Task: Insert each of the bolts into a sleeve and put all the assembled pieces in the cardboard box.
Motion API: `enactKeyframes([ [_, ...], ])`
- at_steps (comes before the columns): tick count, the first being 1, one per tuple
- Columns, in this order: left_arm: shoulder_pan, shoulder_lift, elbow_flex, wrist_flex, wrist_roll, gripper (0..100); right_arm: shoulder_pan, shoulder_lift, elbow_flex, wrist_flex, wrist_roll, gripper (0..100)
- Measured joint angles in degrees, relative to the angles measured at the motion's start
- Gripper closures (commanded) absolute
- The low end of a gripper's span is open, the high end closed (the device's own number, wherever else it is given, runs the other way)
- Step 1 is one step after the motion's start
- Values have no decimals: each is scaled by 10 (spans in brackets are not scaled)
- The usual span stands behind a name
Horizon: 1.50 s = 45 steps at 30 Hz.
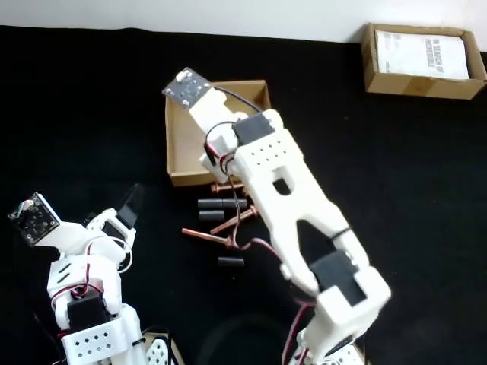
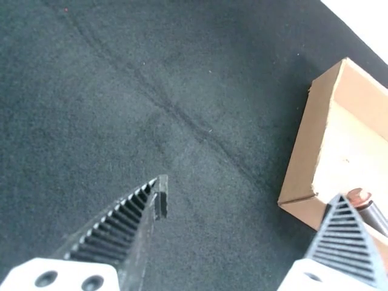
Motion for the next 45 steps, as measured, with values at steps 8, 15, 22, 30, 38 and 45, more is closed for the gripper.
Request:
enactKeyframes([
  [8, 0, 0, 0, 14, 0, 614, -55, -98, 24, 188, -94, 872],
  [15, 0, 0, 0, 17, 0, 614, -152, -171, 171, 263, -127, 872],
  [22, 0, 0, 0, 17, 0, 614, -178, -206, 343, 154, -127, 872],
  [30, 0, 0, 0, 17, -1, 614, -177, -206, 406, 28, -38, 872],
  [38, 0, 0, 0, 17, -1, 614, -170, -171, 411, -7, -9, 870],
  [45, 0, 0, 0, 17, -1, 614, -138, -87, 365, -8, 24, 870],
])
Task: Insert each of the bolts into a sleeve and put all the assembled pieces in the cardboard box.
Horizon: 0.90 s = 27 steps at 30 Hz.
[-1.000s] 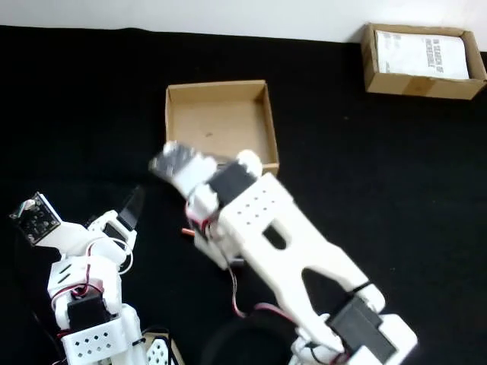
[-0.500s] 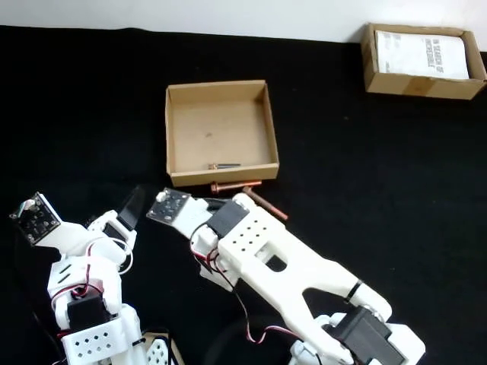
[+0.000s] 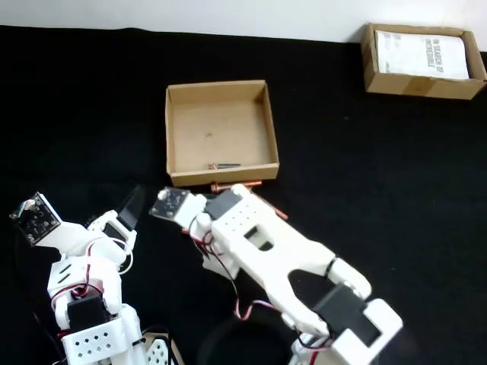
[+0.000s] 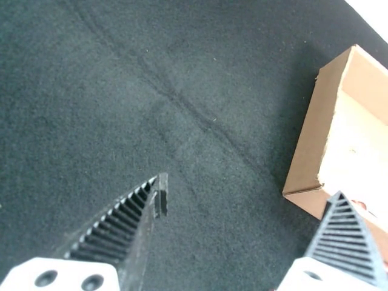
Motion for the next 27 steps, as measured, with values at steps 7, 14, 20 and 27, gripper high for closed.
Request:
enactKeyframes([
  [7, 0, 0, 0, 0, 0, 614, 25, 83, -71, 1, 0, 870],
  [14, 0, 0, 0, 0, 0, 614, 32, 115, -97, 2, 0, 870],
  [20, 0, 0, 0, 0, 0, 614, 29, 119, -100, 37, 0, 870],
  [27, 0, 0, 0, 0, 0, 614, 28, 125, -95, 58, 1, 870],
])
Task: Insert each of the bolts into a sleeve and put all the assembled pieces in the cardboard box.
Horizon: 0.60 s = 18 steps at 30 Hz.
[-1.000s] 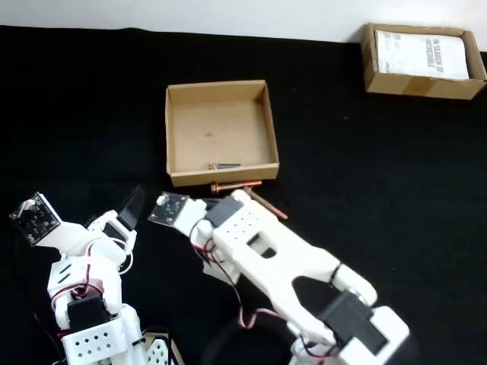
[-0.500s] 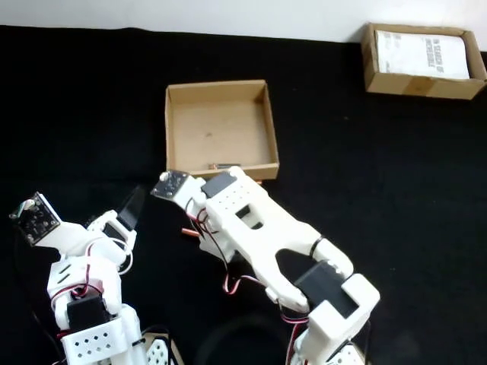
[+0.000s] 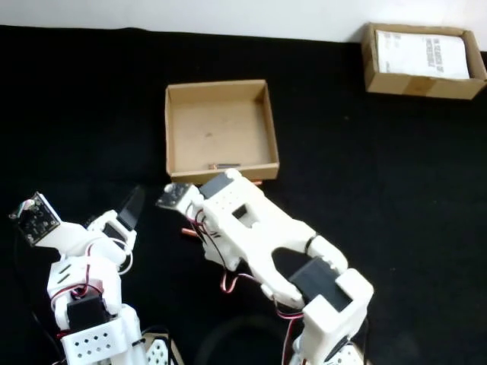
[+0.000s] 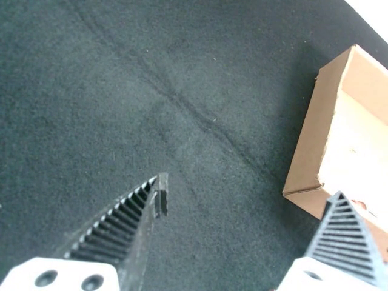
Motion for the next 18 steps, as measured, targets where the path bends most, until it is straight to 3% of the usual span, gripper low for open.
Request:
enactKeyframes([
  [12, 0, 0, 0, 0, 0, 614, -23, 1, 0, -33, 0, 876],
  [16, 0, 0, 0, 0, 0, 614, -23, 3, 0, -37, 0, 997],
  [18, 0, 0, 0, 0, 0, 614, -23, 3, 0, -37, 0, 982],
])
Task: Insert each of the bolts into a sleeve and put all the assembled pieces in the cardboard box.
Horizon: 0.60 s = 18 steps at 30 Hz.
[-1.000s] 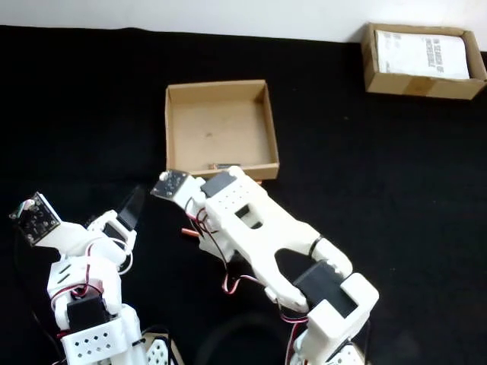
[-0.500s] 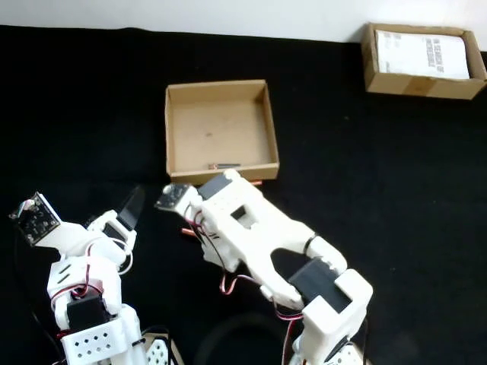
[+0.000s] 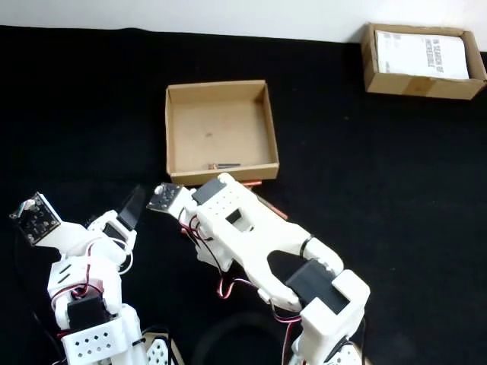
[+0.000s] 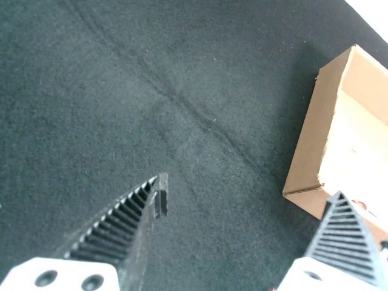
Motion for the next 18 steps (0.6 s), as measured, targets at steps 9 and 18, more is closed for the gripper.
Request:
enactKeyframes([
  [9, 0, 0, 0, 0, 0, 614, 21, 0, 0, -4, 0, 992],
  [18, 0, 0, 0, 0, 0, 614, 72, -27, -169, 109, -1, 992],
])
